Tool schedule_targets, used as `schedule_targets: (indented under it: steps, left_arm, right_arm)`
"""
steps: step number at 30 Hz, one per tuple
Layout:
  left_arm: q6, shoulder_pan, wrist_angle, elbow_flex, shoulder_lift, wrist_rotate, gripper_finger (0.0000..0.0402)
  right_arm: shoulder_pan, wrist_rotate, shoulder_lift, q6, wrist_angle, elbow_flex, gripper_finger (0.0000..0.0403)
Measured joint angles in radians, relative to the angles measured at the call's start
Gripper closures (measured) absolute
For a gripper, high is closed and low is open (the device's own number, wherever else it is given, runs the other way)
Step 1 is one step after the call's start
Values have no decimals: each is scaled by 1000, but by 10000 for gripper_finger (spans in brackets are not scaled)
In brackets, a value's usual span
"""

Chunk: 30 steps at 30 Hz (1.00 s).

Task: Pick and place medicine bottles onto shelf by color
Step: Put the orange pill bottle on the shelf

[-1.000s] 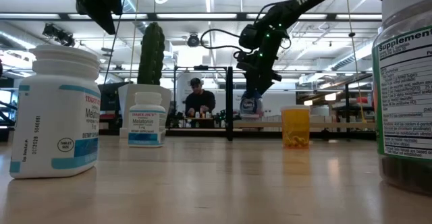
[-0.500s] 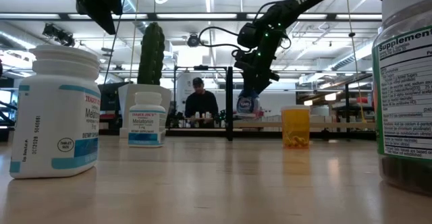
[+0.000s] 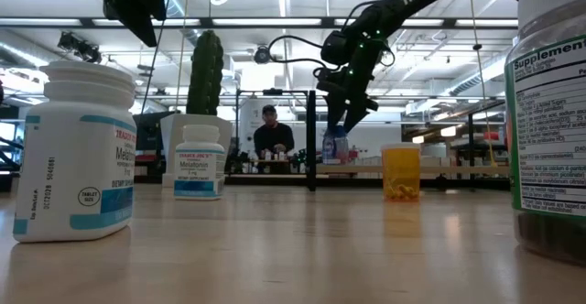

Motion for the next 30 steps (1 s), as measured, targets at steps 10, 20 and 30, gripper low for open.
schedule_targets:
  steps: [10,20,30]
  left_arm:
    - [35,0,0,0,0,-15,104]
    - [90,0,5,0,0,-71,104]
    - [105,0,43,0,0,-84,104]
  right_arm:
    - [0,18,-111,21,-95,0,126]
    - [89,25,-240,110,-262,0,126]
    - [356,-17,-265,284,-465,0,126]
